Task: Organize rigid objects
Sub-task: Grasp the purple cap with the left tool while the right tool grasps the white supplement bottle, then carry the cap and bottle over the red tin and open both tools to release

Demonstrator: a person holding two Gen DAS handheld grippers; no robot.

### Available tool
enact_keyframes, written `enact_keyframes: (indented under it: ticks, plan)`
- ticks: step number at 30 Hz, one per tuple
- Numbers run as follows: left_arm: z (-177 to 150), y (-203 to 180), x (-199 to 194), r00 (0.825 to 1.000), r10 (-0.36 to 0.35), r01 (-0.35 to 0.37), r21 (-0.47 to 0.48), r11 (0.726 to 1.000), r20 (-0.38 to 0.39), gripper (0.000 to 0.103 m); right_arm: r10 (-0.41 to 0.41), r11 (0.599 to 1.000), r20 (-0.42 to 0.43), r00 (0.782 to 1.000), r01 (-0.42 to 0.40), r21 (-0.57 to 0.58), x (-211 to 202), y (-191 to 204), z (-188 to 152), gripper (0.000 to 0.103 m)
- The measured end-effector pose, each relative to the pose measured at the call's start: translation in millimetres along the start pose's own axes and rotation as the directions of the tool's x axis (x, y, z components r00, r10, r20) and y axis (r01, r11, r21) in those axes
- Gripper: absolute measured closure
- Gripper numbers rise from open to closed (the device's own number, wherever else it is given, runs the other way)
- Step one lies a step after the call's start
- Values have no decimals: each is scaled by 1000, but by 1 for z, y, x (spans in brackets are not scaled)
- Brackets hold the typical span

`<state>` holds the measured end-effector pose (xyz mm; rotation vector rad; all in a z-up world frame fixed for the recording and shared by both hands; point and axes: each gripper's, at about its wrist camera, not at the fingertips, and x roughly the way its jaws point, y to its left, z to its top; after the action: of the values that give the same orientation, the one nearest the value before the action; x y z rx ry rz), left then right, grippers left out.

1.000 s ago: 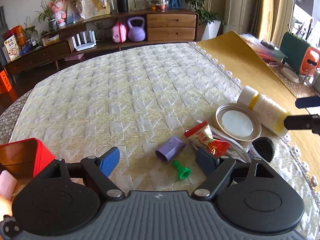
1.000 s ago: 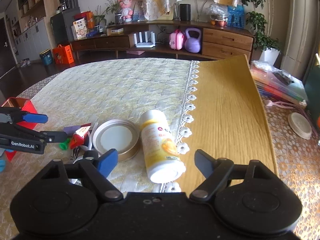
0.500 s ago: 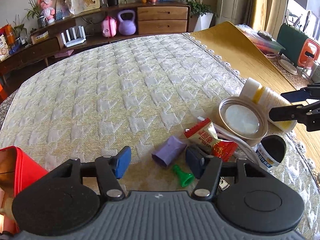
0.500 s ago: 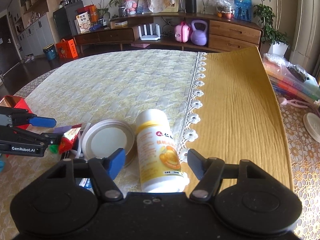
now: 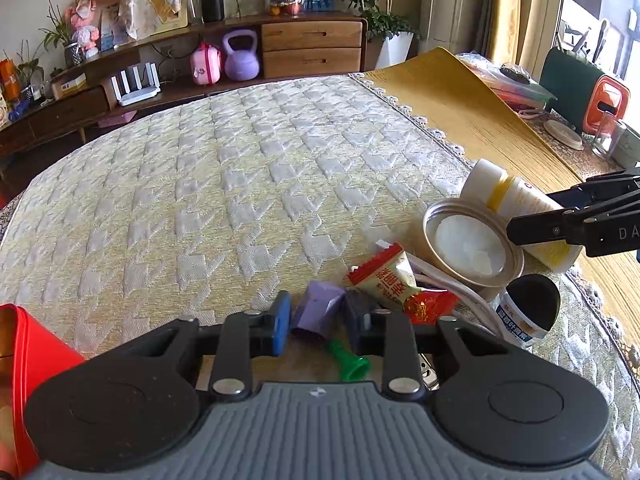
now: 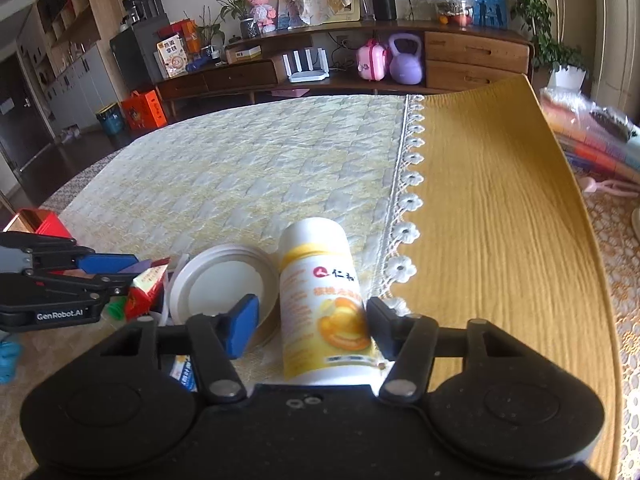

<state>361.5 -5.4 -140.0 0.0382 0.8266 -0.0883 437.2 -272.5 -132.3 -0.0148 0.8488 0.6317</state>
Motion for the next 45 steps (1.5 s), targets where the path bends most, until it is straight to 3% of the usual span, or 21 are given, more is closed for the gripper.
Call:
enact_keyframes:
  ticks: [3, 20, 32, 45]
  plan:
    - [0, 1, 0, 1000, 2, -2, -18, 1000, -3, 82, 1, 999, 14, 1000, -2, 38, -3, -3, -1, 59]
    - [-6, 4, -43, 1000, -4, 3, -108, 994, -5, 83, -116, 990, 68, 991, 110, 93, -47, 33, -15, 59]
    - [-17, 13, -111, 1000, 13, -11, -117, 993, 11, 83, -36, 996, 110, 993, 27, 83, -89, 101, -16, 59]
    - [-40, 71, -183, 994, 92, -81, -181, 980, 54, 83, 70, 997, 116, 991, -72, 8, -90, 192, -4, 59]
